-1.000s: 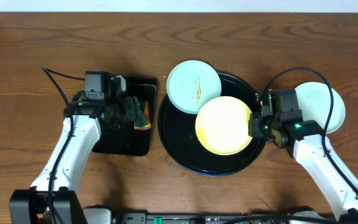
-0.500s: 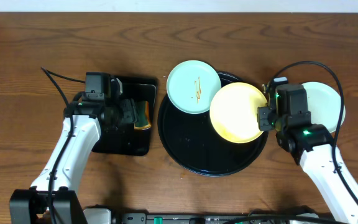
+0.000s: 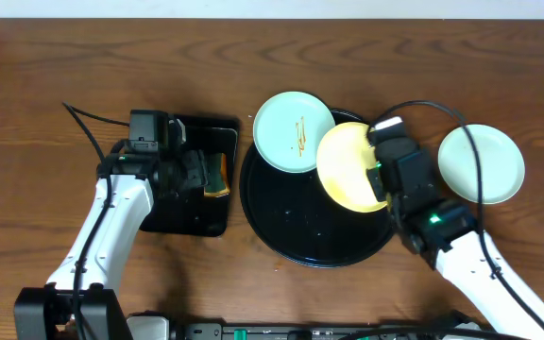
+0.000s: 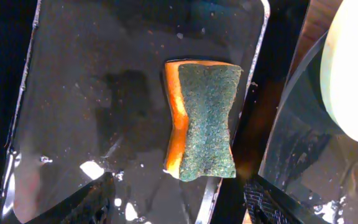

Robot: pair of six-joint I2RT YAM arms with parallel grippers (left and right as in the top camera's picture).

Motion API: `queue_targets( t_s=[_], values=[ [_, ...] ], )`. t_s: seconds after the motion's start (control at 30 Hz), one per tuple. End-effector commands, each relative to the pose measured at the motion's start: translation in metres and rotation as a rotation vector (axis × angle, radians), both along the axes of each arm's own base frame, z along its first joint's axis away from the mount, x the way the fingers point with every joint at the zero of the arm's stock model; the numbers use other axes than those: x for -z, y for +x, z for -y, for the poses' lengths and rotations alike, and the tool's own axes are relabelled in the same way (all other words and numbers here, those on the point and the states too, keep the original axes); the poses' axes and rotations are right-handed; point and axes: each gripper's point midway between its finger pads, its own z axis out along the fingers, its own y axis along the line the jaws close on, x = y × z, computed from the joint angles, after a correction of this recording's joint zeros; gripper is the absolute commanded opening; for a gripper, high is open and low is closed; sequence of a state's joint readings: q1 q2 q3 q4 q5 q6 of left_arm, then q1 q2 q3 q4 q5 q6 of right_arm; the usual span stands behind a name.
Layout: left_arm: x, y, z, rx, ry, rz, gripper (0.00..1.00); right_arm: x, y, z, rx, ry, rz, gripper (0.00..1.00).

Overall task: Clean dirty plates on tray and stack at the side
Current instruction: 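Lift the yellow plate with the right gripper and carry it right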

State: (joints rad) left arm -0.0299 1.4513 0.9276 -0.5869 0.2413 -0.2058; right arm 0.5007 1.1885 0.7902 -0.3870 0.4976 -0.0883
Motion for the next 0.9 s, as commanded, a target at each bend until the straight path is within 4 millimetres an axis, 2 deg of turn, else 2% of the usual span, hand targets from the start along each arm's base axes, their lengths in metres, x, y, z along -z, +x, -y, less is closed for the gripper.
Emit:
queue_targets(
  t_s=[0.0, 0.27, 0.53, 0.87],
  values=[
    [0.001, -0.001, -0.002, -0.003, 0.011, -0.004, 0.68, -0.032, 0.003, -0.003, -0.003, -0.134, 0.108, 0.01],
    [0.001, -0.001, -0.002, -0.003, 0.011, -0.004, 0.68, -0.068, -0.002, -0.026, -0.038, -0.308, 0.260, 0.01],
    [0.001, -0.001, -0.002, -0.003, 0.011, -0.004, 0.68, -0.094, -0.001, -0.043, -0.088, -0.394, 0.351, 0.01],
    [0.001, -0.001, -0.002, -0.003, 0.012, -0.004, 0.68, -0.101, -0.001, -0.045, -0.095, -0.427, 0.367, 0.01]
  ],
)
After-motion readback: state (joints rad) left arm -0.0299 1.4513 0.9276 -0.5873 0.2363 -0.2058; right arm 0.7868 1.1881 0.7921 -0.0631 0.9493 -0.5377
